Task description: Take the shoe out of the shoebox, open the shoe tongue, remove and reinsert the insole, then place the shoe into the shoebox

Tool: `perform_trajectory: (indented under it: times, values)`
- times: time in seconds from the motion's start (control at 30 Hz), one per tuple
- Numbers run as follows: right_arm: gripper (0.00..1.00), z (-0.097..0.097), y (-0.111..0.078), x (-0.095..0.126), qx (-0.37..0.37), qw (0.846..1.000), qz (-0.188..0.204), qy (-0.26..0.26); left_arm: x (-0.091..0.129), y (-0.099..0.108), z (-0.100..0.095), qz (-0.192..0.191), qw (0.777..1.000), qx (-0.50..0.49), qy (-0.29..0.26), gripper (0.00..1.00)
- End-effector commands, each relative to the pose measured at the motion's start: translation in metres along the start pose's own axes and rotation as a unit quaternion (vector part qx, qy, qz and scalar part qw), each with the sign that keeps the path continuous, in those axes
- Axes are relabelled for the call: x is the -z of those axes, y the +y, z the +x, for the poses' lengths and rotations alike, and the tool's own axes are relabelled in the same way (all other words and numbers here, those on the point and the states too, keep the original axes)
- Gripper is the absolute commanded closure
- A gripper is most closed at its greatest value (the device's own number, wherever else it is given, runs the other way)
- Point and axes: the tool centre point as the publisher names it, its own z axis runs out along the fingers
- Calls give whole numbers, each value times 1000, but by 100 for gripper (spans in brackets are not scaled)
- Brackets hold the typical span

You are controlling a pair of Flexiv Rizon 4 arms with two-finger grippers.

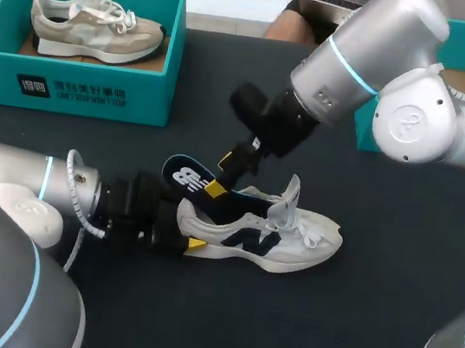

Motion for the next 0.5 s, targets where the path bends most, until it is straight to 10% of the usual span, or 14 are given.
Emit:
perform_trajectory:
  times: [0.03,0.13,0.5]
  values:
    - [29,-4,1,-7,6,1000,-2,16,0,4,0,-1,1000,0,0,100]
    - [52,-7,0,-14,11,999,-3,30,0,4,0,-1,1000,0,0,100]
    - [45,-20,-6,-27,21,998,-9,61,0,4,0,-1,1000,0,0,100]
